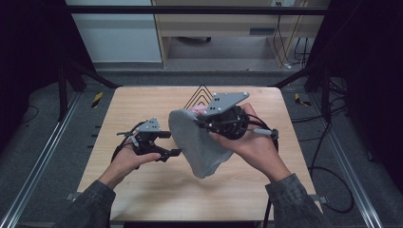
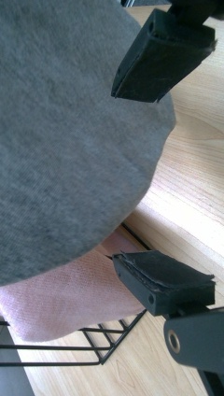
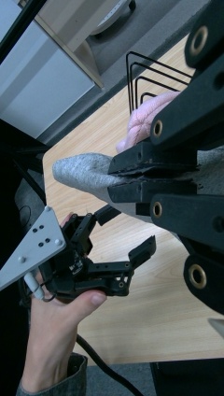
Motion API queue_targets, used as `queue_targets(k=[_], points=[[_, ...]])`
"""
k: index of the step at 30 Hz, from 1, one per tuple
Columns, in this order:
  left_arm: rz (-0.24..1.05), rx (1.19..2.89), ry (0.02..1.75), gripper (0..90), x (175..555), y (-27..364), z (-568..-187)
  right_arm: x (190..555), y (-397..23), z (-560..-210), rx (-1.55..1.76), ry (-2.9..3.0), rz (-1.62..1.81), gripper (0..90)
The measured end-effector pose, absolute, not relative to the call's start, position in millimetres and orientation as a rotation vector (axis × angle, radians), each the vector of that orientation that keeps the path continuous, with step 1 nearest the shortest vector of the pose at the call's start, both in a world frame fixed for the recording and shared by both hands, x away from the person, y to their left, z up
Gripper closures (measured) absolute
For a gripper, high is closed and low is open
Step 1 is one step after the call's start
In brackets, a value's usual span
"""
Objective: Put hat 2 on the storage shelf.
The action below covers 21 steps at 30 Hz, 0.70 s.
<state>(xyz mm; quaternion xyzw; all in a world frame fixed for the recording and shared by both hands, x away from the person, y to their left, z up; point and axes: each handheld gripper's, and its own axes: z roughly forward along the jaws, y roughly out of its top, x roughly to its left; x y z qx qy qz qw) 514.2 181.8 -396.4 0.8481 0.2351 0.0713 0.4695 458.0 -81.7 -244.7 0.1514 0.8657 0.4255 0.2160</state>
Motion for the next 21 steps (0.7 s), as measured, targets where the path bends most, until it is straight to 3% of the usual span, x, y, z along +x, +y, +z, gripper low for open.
queue_targets(k=[5, 8, 10, 14, 21], points=[[0.135, 2.059, 0.567, 24.3, 519.9, 178.2, -396.7, 458.0, -80.4, -247.2, 0.423, 2.404, 1.180, 86.2], [0.129, 2.076, 0.545, 38.1, 521.5, 172.9, -399.5, 459.1, -80.7, -250.4, 0.430, 2.403, 1.187, 86.2], [0.151, 2.101, 0.512, 56.3, 520.4, 169.5, -400.7, 461.1, -82.3, -253.6, 0.443, 2.406, 1.183, 86.2], [0.177, 2.129, 0.480, 81.9, 516.7, 165.1, -397.5, 464.8, -89.9, -259.9, 0.487, 2.402, 1.174, 86.2], [0.244, 2.156, 0.482, 85.4, 511.4, 167.7, -372.6, 471.5, -111.7, -272.4, 0.602, 2.378, 1.144, 86.2]])
